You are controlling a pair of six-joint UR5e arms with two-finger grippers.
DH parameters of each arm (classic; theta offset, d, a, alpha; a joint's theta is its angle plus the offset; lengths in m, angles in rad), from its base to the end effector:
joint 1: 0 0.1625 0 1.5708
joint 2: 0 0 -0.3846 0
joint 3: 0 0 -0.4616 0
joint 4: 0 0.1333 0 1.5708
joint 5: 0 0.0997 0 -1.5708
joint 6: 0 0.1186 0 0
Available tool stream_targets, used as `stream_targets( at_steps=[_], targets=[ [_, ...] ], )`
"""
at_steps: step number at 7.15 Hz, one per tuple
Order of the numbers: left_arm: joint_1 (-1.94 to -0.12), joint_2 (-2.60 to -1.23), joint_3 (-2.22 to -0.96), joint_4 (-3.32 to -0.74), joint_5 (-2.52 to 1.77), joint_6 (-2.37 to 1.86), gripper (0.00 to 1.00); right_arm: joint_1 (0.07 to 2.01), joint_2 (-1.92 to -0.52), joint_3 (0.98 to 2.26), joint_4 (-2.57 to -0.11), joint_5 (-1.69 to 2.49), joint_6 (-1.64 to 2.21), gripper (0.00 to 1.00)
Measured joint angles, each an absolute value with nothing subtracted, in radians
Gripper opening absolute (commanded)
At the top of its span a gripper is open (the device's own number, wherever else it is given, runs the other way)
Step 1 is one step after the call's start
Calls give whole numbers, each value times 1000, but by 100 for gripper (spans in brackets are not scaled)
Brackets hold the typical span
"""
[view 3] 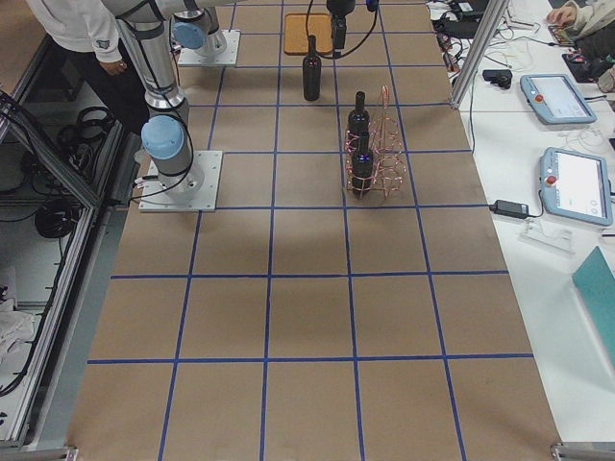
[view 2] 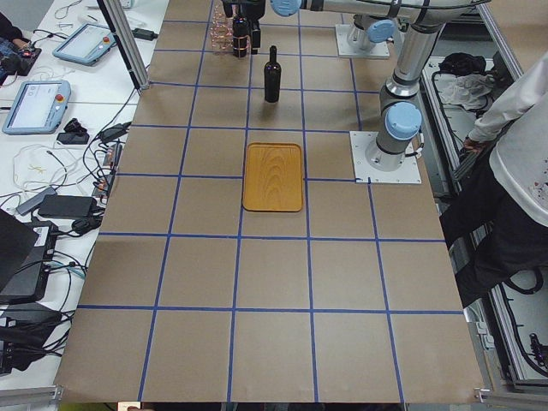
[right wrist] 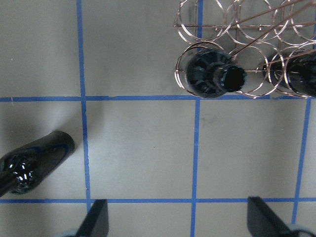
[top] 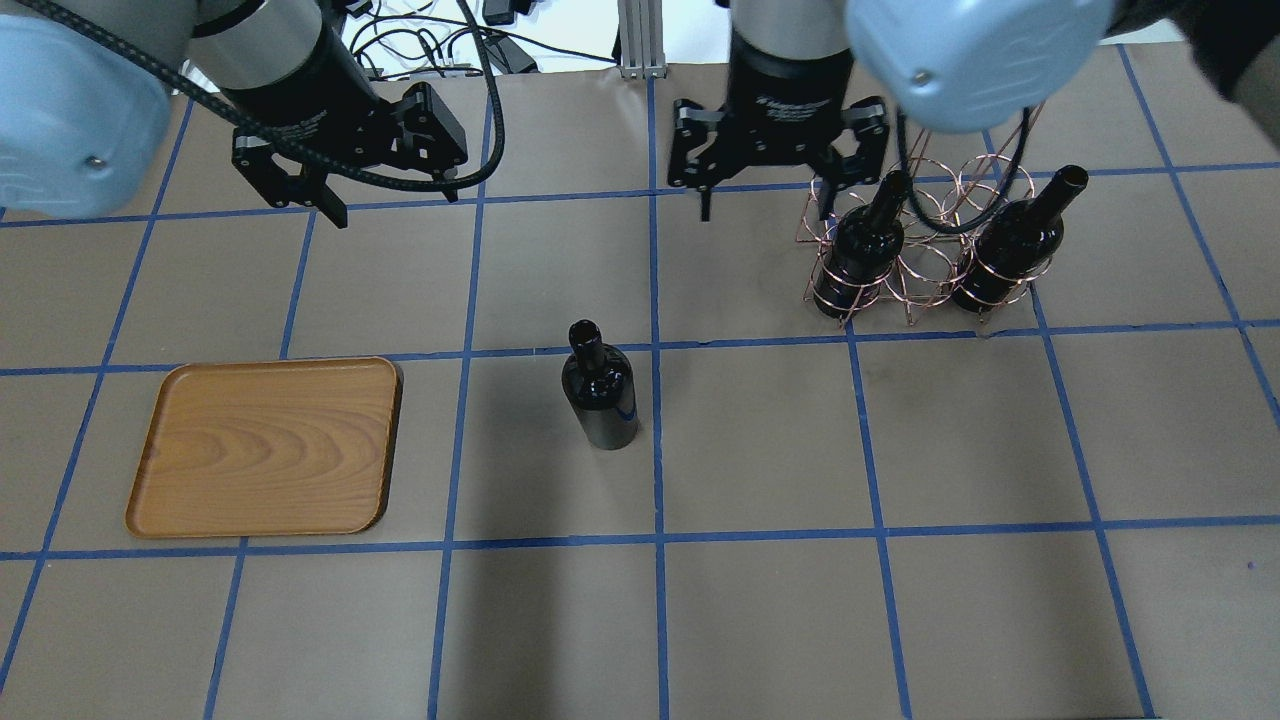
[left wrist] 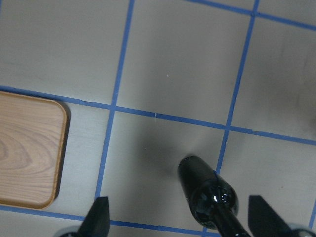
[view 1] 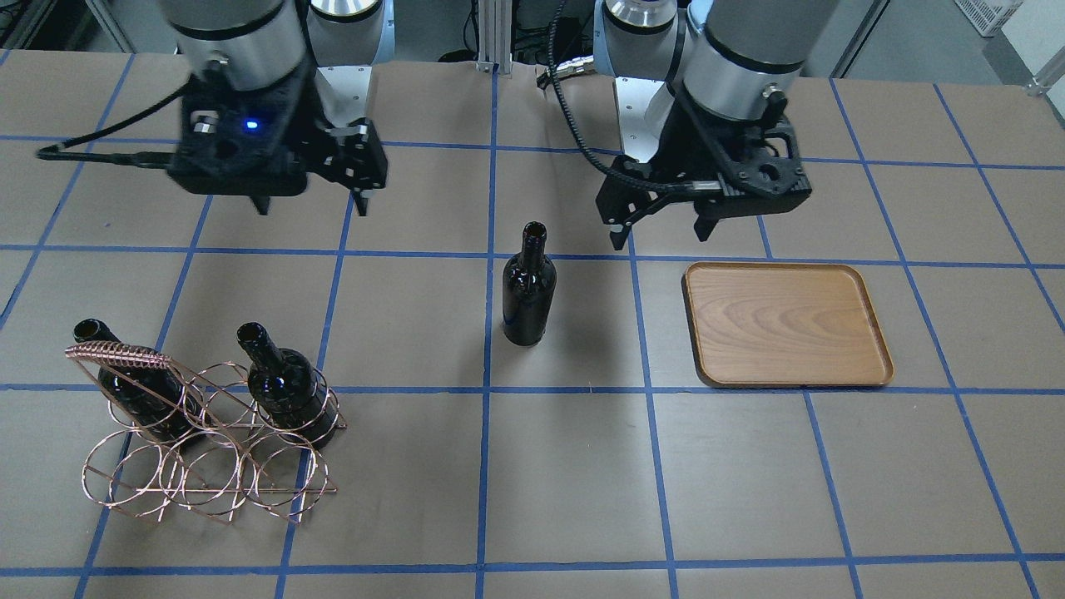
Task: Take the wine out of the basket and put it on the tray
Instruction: 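Grasp the standing bottle's neck with the left gripper while the right arm withdraws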
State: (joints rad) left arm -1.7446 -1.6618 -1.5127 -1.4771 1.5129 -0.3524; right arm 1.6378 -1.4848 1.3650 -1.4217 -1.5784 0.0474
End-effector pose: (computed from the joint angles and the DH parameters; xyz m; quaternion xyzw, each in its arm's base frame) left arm -0.2423 -0.5697 0.4182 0.0882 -0.9952 0.0218 0.0358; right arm 0.1714 -0.5773 0.4794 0.0099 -0.9998 -0.0144 0.0046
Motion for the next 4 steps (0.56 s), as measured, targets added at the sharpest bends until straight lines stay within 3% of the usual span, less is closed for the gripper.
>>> stream_targets(
  at_steps=[2, 4],
  targets=[
    [-1854, -1720, -1528, -1478, 1505, -397, 95, 1573, -1524, 1394, -1417, -1616, -44, 100],
    [-1922, -1743, -1587, -1467, 1502, -404, 67, 1565, -1536, 1416, -1453, -1624, -56, 100]
  ],
)
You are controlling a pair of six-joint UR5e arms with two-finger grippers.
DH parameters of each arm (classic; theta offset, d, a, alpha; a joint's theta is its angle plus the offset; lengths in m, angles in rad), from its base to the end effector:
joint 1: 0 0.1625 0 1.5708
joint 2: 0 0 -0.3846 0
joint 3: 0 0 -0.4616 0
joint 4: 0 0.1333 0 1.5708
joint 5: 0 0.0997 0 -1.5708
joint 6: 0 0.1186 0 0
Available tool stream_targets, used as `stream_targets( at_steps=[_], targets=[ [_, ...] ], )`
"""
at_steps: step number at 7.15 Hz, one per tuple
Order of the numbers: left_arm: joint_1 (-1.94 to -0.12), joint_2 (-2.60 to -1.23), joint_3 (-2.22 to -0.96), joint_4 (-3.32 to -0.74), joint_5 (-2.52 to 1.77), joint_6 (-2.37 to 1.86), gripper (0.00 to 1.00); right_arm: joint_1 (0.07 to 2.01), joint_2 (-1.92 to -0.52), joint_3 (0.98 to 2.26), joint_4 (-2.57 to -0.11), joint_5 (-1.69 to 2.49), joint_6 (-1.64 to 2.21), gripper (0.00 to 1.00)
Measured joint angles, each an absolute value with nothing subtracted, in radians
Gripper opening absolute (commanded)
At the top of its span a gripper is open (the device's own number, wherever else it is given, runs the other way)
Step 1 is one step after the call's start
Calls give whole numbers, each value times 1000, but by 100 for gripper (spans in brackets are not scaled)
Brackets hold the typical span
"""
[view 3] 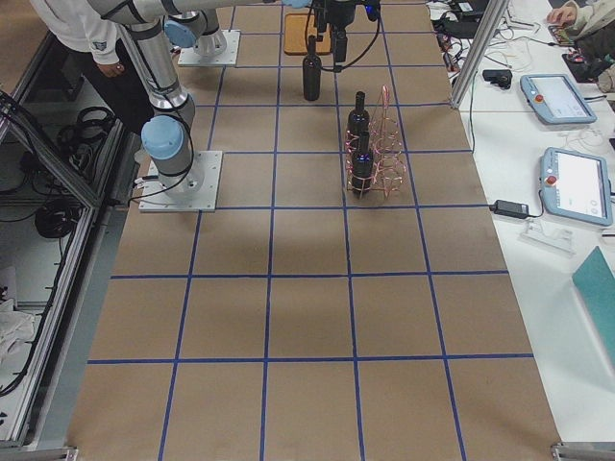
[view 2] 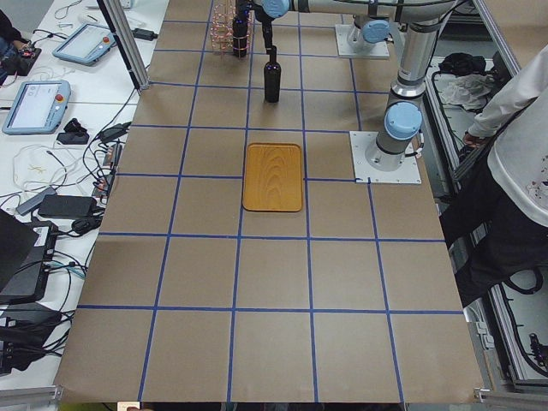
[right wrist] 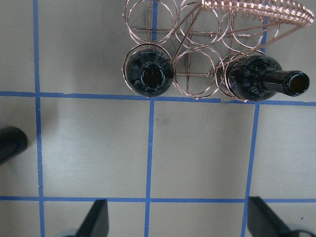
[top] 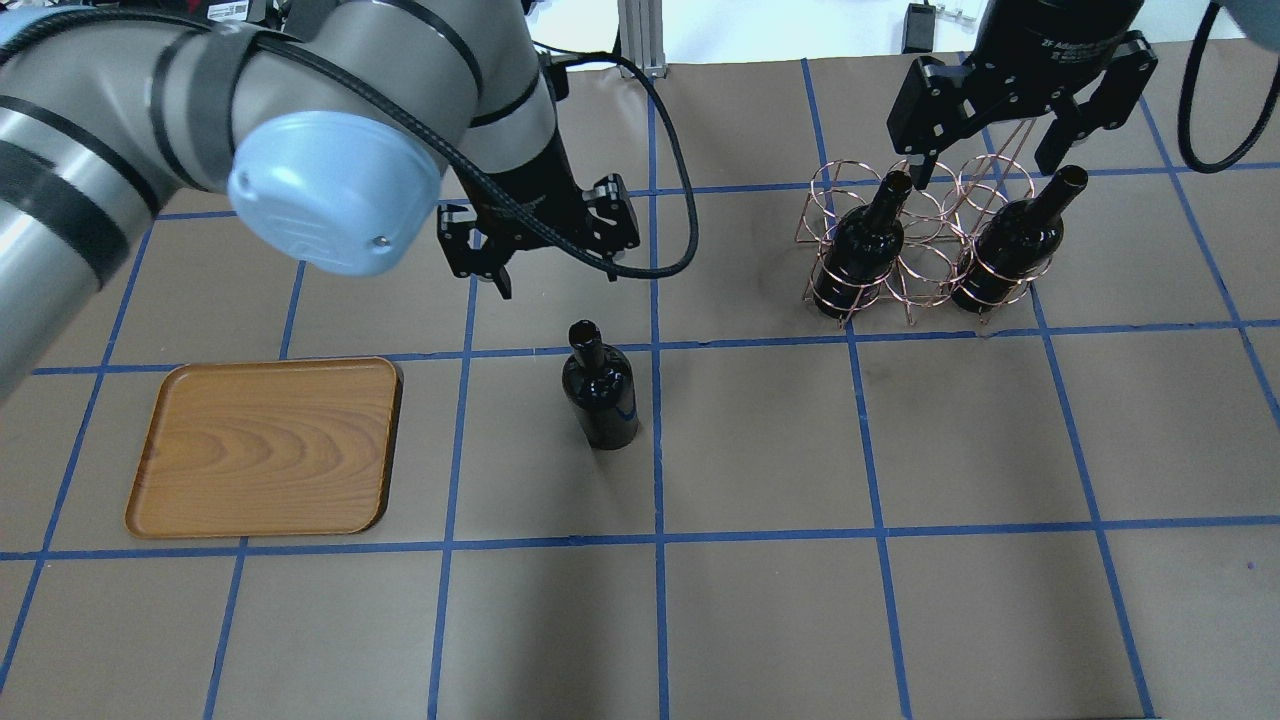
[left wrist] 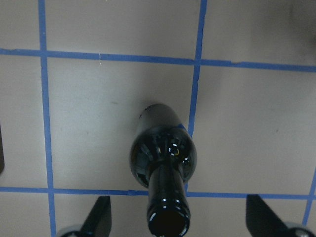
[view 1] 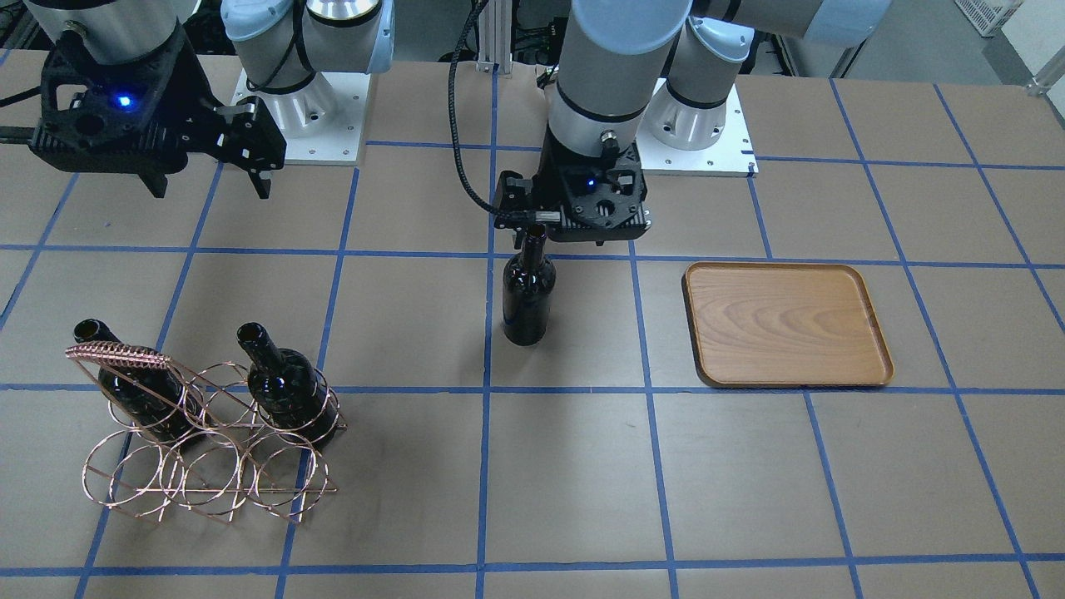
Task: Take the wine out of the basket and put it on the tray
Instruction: 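Grasp the standing bottle's neck with the left gripper while the right arm withdraws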
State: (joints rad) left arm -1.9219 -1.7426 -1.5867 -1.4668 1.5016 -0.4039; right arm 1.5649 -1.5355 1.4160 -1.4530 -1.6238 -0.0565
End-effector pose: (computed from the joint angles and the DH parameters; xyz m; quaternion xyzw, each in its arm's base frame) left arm -0.3422 -0.5229 0.3291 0.0278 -0.9981 -0.0516 0.0167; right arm 0.1236 -0.5725 0.4836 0.0253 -0.9993 0.0000 0.0265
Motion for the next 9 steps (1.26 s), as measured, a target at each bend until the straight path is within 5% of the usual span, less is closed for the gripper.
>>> stream_targets(
  at_steps=[2, 5, 9],
  targets=[
    [-1936, -1739, -1614, -1453, 1509, -390, 52, 1568, -1544, 1429, -1465, -1609, -61, 100],
    [-1934, -1736, -1614, -1415, 1522, -347, 0, 1572, -1549, 1431, -1511, -1585, -55, 100],
    [-1877, -1687, -1614, -1461, 1597, -253, 0, 1566, -1551, 1433, -1518, -1584, -57, 100]
  ],
)
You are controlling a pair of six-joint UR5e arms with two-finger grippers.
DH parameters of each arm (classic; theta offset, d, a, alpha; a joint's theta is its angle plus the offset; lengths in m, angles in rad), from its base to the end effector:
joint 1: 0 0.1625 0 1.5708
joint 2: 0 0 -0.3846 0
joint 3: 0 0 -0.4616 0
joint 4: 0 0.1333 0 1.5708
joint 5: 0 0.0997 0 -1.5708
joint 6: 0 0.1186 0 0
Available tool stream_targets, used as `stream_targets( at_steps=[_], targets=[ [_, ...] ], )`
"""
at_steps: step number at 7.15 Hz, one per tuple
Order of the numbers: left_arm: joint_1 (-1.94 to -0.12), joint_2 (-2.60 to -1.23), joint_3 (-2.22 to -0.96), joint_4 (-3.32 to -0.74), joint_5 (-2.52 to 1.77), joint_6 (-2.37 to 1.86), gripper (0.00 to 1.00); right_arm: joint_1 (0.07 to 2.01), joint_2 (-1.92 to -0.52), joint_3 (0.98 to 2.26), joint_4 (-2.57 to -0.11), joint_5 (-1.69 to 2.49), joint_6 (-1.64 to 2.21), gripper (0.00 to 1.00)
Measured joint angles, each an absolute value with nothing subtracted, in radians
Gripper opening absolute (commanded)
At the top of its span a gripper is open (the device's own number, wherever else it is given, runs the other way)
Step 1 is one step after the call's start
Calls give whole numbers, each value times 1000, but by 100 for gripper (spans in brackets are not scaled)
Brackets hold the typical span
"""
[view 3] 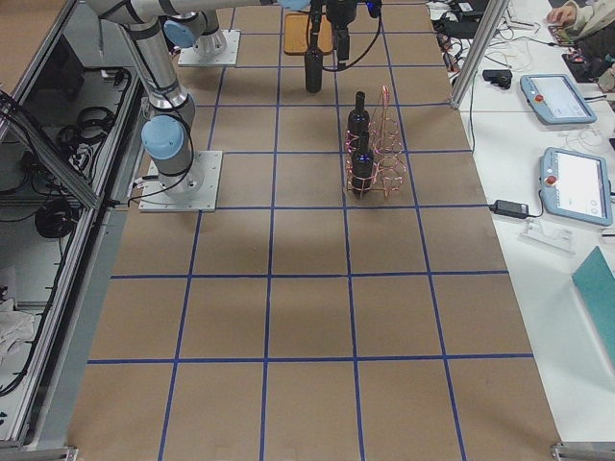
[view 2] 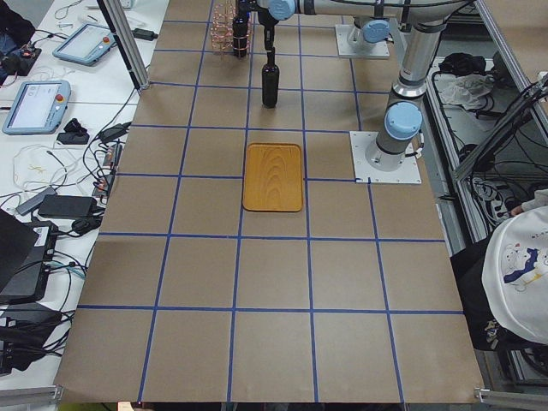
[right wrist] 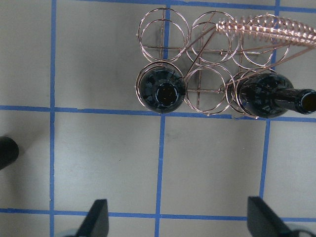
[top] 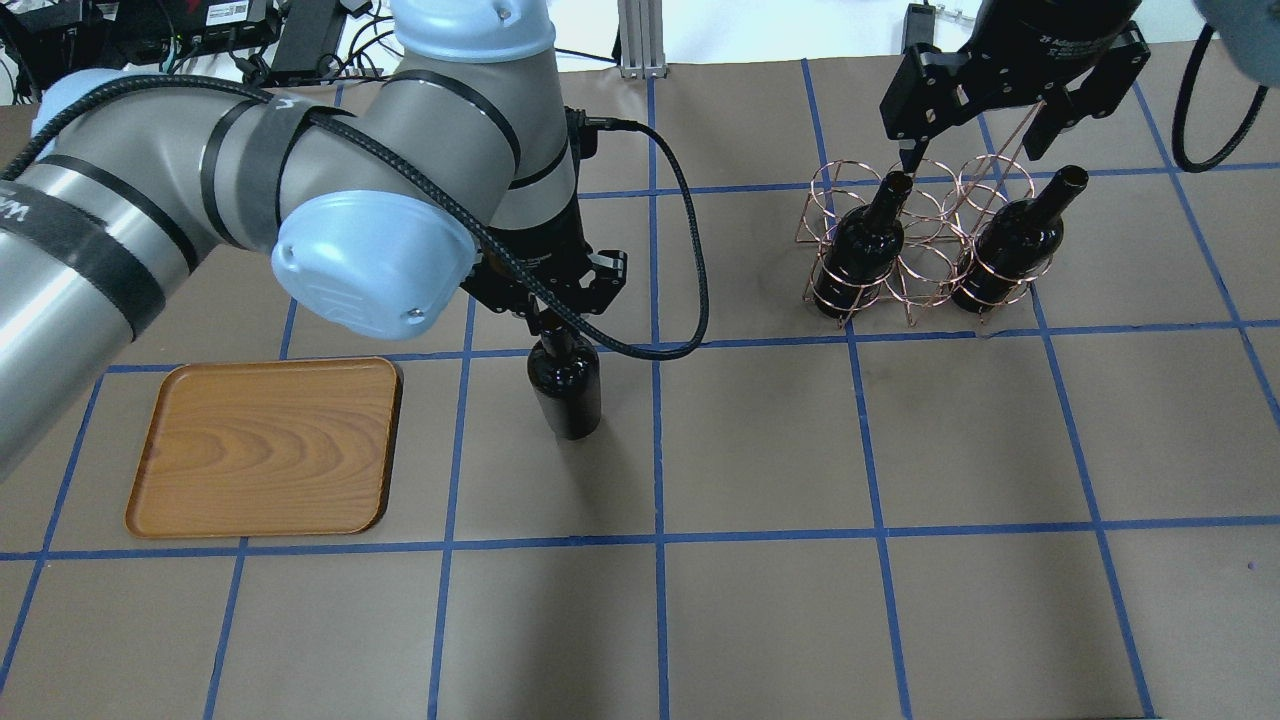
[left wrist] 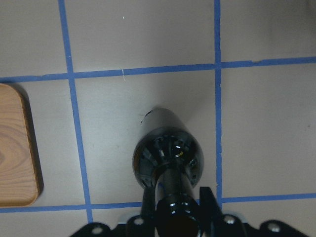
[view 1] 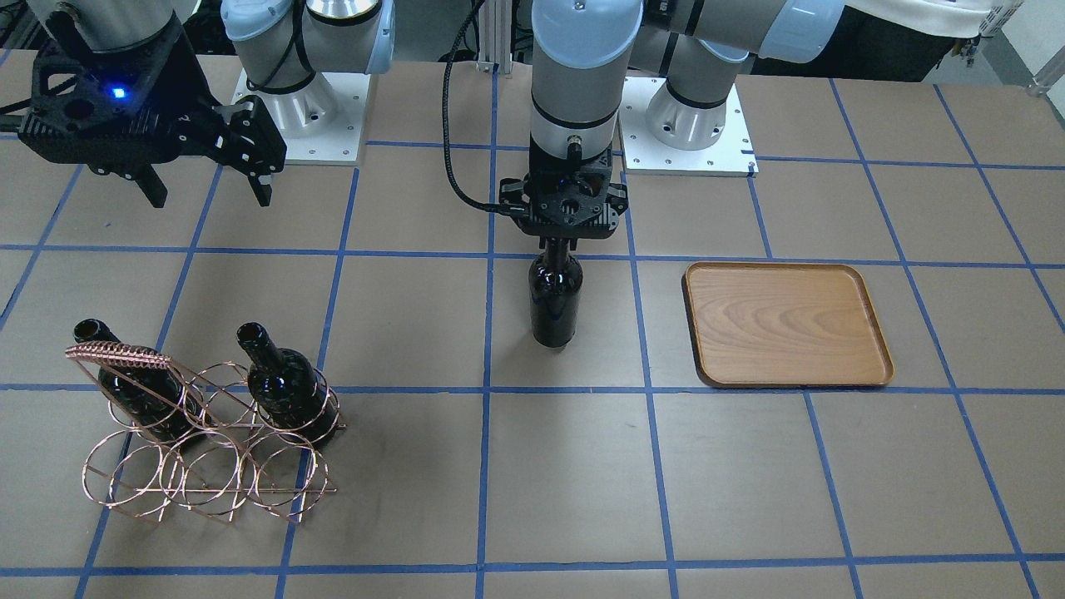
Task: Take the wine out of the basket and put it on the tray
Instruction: 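Carry the bottle with the left gripper onto the wooden tray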
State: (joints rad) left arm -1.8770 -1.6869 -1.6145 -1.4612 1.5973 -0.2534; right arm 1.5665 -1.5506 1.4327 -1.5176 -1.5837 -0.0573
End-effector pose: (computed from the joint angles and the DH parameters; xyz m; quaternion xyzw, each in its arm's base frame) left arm -0.3031 -0.5270 0.3476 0.0267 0.9992 0.0205 0.0197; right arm 0.1293 -0.5739 0.4894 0.0263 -0.9991 0.0321 0.0074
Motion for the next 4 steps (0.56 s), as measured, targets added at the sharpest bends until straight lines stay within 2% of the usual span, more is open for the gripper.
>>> stream_targets(
  at_steps=[2, 4],
  targets=[
    [-1743, -1605, -1615, -1574, 1633, -108, 0, 1563, -1553, 1433, -1521, -1589, -58, 100],
    [-1529, -1517, -1626, -1643, 1659, 109, 0, 1565, -1554, 1433, -1510, -1605, -57, 100]
  ],
)
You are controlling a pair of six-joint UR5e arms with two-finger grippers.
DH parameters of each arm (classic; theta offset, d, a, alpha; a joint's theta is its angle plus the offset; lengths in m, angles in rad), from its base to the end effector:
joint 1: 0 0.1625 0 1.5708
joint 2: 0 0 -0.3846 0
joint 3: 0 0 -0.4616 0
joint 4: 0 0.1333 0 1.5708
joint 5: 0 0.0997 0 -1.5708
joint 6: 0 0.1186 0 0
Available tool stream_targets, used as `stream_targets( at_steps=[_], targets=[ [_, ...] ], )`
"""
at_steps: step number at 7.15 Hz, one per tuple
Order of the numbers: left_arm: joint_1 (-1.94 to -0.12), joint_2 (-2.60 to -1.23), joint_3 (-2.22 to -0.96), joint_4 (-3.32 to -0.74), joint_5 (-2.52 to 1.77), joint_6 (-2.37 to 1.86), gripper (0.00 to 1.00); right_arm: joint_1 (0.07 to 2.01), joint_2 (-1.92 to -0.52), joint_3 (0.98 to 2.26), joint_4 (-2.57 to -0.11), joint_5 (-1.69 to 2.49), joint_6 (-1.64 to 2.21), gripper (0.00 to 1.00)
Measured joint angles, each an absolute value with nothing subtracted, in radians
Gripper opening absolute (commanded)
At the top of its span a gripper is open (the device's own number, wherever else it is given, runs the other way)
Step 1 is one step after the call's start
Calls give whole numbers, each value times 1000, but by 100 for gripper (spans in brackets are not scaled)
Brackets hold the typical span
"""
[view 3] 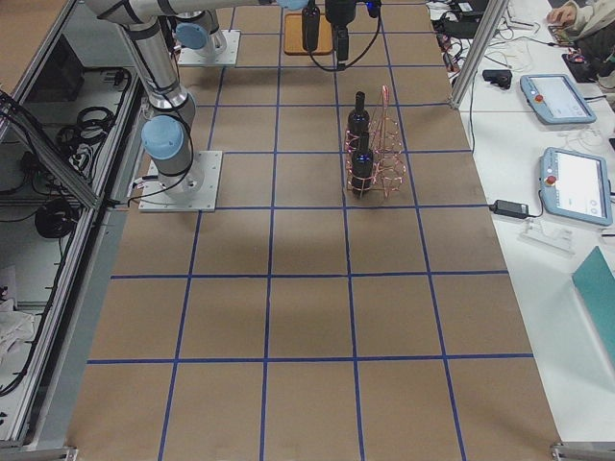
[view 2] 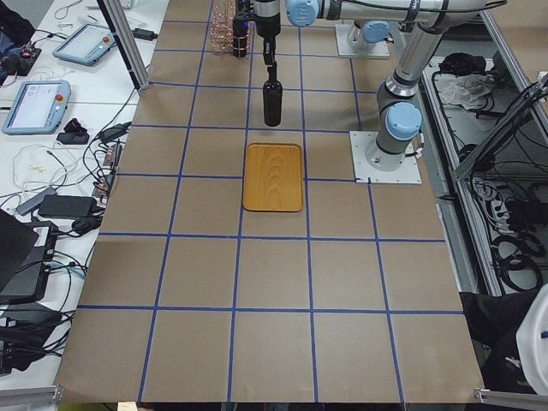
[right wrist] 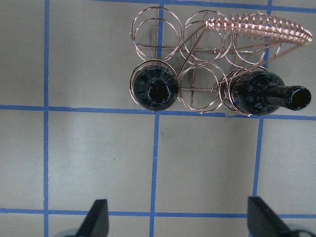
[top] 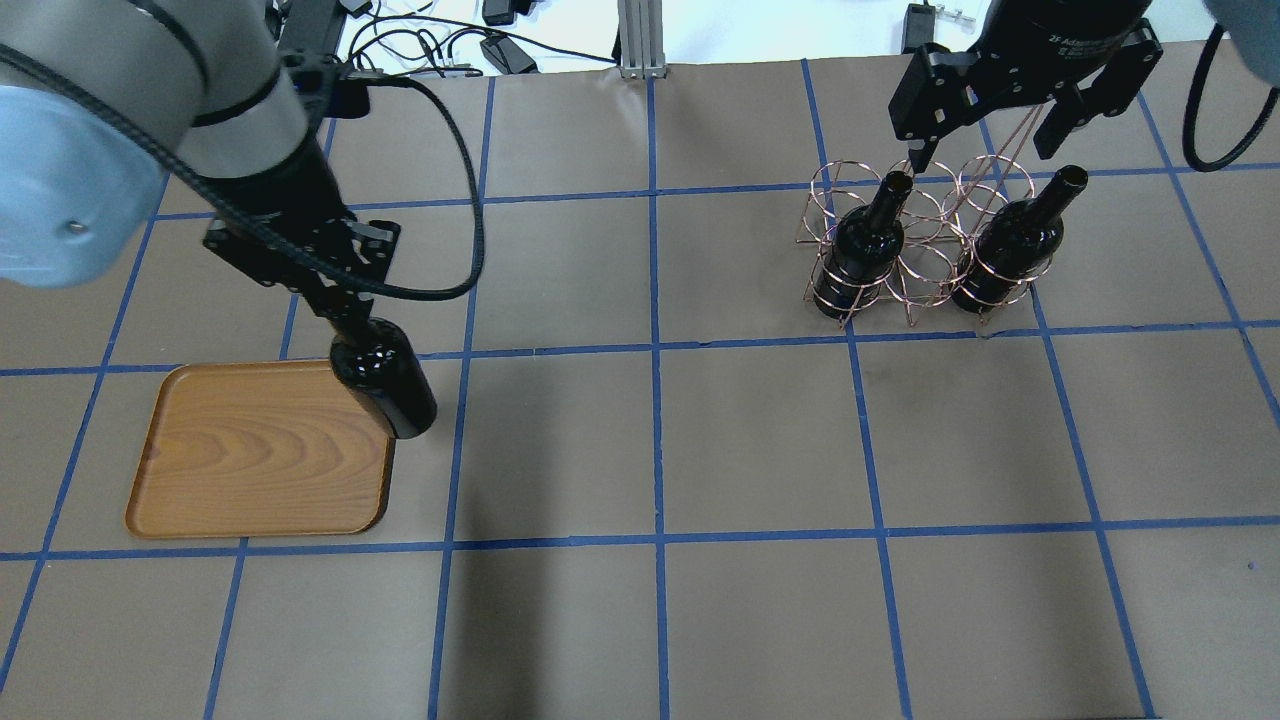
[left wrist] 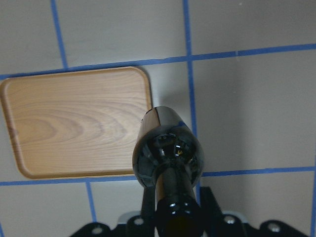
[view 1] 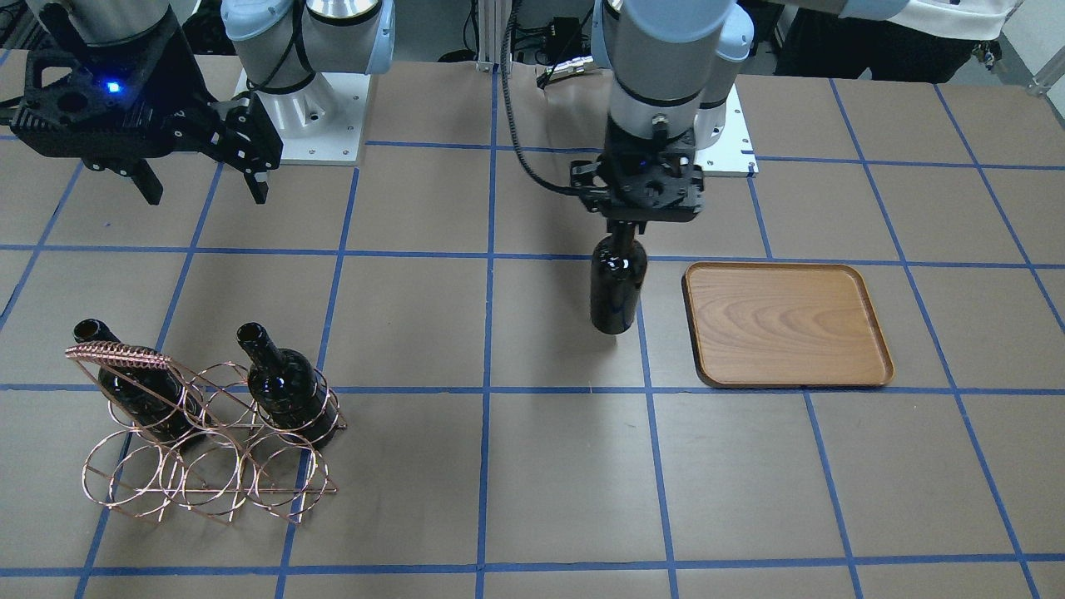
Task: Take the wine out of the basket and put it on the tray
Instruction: 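Carry the bottle with the left gripper onto the wooden tray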
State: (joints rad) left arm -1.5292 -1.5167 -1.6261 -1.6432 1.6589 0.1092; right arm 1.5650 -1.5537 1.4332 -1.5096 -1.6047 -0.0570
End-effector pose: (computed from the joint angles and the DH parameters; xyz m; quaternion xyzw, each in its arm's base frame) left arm -0.1007 -0.5362 0.4208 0.0354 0.9977 0.0400 0.0411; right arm 0.1260 -0.5721 0.4901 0.0251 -0.9991 0.0291 0.0179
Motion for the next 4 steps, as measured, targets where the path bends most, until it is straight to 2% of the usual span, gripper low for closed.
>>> stream_targets(
  at_steps=[4],
  targets=[
    [-1189, -1470, -1749, -1524, 1639, 430, 0, 1566, -1557, 1456, -1519, -1608, -51, 100]
  ],
)
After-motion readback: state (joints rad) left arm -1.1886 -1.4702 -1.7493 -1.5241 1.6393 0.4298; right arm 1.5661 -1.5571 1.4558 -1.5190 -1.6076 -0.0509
